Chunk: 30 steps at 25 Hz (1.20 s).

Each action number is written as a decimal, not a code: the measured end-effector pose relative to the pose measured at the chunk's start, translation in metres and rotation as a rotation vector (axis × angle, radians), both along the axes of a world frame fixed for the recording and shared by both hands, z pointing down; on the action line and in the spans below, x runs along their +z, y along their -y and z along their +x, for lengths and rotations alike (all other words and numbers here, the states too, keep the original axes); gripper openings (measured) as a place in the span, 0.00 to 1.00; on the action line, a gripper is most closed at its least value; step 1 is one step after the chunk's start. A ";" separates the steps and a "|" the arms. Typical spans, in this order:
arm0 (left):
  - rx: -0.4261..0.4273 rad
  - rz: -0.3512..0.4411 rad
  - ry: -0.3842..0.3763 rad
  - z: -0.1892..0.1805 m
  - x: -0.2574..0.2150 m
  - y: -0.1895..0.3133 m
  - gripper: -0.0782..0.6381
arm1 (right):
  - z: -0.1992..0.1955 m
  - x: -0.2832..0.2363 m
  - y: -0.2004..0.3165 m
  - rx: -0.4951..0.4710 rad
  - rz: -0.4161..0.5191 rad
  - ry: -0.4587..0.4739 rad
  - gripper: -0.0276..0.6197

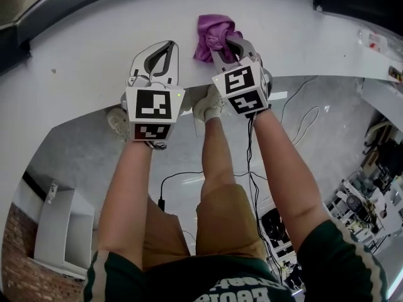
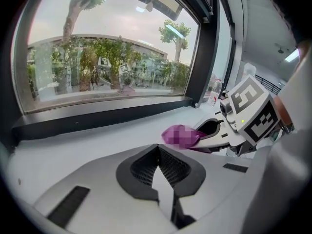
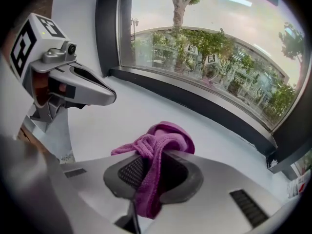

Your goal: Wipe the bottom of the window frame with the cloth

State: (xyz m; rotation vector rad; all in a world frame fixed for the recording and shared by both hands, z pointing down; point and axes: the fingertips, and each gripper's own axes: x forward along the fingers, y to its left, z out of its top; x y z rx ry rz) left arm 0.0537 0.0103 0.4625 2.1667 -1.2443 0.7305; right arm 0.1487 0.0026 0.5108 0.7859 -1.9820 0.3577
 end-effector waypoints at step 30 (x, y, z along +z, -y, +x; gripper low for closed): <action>-0.112 -0.003 0.007 -0.091 0.000 -0.009 0.12 | -0.109 0.001 -0.018 -0.128 -0.033 0.038 0.16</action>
